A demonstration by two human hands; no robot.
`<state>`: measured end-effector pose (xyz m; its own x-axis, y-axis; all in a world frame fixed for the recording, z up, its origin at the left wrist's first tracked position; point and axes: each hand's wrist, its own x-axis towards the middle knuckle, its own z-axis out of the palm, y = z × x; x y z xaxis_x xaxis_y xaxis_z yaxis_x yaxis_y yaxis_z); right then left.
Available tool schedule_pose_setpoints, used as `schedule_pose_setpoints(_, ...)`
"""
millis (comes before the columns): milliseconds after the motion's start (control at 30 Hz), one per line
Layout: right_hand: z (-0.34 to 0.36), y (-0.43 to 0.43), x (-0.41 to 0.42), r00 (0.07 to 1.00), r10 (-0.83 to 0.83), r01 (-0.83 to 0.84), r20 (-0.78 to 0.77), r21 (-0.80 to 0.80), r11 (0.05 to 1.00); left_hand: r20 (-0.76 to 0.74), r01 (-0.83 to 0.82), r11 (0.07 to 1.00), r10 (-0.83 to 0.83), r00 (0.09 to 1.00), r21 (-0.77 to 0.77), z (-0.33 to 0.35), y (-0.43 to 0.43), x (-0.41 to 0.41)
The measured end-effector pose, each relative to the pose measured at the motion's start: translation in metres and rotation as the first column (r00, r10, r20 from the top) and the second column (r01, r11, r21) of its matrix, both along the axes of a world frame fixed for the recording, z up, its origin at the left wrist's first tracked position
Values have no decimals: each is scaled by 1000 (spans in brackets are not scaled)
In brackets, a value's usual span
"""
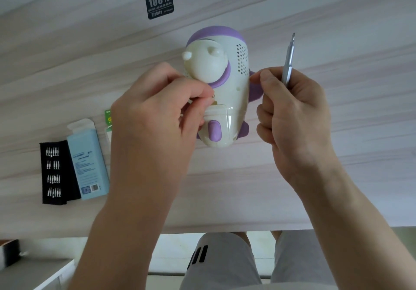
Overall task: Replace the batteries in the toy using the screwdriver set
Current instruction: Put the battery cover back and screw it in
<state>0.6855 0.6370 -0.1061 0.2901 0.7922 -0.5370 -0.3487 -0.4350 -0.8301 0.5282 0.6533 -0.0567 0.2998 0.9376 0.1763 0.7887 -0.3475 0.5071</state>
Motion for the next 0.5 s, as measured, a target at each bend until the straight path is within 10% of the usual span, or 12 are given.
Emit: schedule_pose_setpoints(500,1,3,1,1000,6,-6,-7,-10,1000,-50,13,999,-15,999,-29,6,4,2)
